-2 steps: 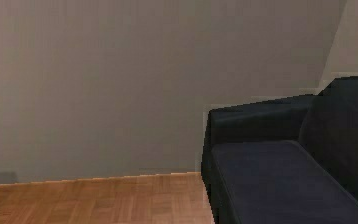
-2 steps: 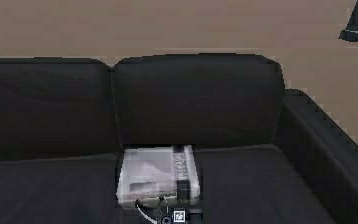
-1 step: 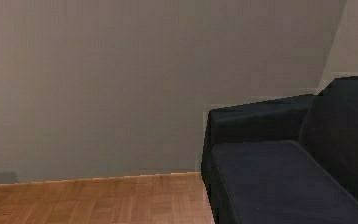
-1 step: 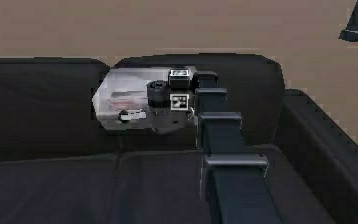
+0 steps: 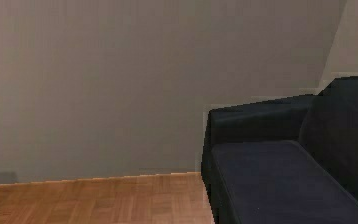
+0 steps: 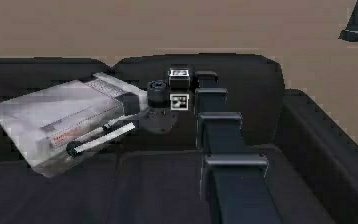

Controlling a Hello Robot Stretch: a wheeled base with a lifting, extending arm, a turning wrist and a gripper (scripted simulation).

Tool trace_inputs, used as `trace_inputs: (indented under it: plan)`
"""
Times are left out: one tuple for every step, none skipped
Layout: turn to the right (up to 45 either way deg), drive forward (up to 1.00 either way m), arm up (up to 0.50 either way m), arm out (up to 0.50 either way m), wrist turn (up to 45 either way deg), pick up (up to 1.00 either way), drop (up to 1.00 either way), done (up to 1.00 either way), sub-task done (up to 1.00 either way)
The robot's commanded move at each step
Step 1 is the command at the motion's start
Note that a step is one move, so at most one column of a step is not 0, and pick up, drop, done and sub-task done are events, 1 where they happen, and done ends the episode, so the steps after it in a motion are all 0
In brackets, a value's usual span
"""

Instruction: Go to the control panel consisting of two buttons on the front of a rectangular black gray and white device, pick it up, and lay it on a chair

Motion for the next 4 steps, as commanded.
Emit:
trace_inputs:
  plan:
    - [0.0, 0.0, 0.0, 0.0, -45.0, 0.0, 0.0, 0.0, 0.0]
    - [0.0, 0.0, 0.0, 0.0, -15.0, 0.0, 0.0, 0.0, 0.0]
    - [0.0, 0.0, 0.0, -0.22, 0.0, 0.0, 0.0, 0.0, 0.0]
    - [-45.0, 0.0, 0.0, 0.0, 0.0, 0.0, 0.0, 0.0, 0.0]
